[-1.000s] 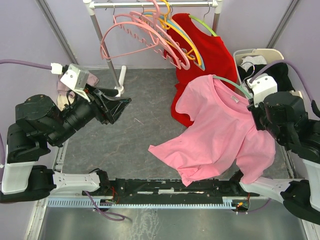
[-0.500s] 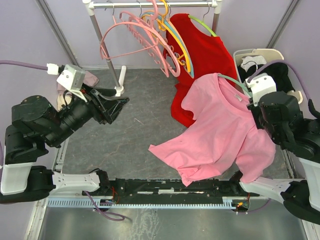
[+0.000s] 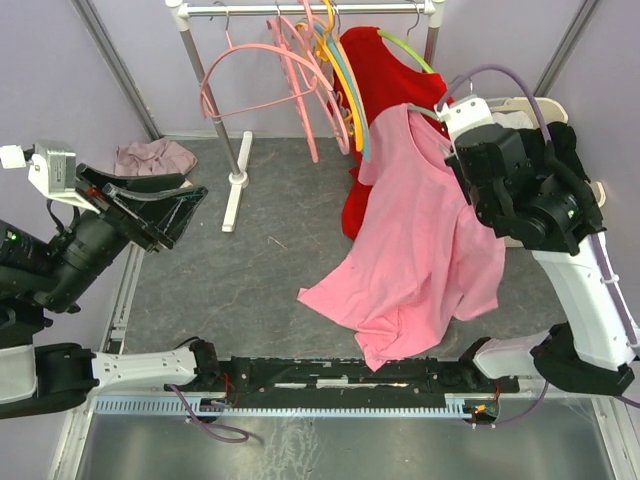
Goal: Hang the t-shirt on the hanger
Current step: Place the hanger at the clothesline.
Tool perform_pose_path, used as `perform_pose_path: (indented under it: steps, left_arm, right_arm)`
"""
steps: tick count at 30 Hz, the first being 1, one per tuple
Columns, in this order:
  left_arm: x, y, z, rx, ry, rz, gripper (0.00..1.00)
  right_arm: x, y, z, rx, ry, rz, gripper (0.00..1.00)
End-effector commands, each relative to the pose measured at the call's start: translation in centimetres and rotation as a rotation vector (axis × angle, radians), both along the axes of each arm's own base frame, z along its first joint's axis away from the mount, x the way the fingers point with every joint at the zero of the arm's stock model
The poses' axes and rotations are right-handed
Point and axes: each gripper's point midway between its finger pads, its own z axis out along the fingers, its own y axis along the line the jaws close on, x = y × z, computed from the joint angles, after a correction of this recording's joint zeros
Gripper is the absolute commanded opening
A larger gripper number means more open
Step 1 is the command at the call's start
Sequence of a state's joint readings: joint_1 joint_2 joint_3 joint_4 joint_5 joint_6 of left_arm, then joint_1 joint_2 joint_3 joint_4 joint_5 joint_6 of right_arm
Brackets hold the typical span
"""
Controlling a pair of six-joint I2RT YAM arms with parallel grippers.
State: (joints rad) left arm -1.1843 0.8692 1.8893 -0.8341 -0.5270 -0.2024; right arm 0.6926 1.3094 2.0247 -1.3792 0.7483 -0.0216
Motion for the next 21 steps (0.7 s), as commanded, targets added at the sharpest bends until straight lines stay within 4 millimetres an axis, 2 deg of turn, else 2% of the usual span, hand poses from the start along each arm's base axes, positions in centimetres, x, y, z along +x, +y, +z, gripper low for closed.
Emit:
perform_pose_path:
  steps: [1,6,14,21]
  left_arm:
    - [0.4,0.2,0.8,-0.03,-0.014,0.027,0.63]
    - [0.2,0.6,0.9,-0.038,-0.018,0.027,0.63]
    - [0.1,1.1,0.8,-0.045,-0.02,0.031,0.63]
    - [-0.1,1.7,0.9,-0.054,-0.02,0.033,0.63]
  right_arm:
    - [2.2,0.6,7.0,0.136,-0.262,-0.044,0.01]
    - [4.7,2.4,8.7,0.101,-0.303,-0.021,0.01]
    - [7.9,5.0,11.5,0.142,-0.415,0.004,0.01]
    - [10.7,7.4,12.6,0.123,-0.455,0.034,0.01]
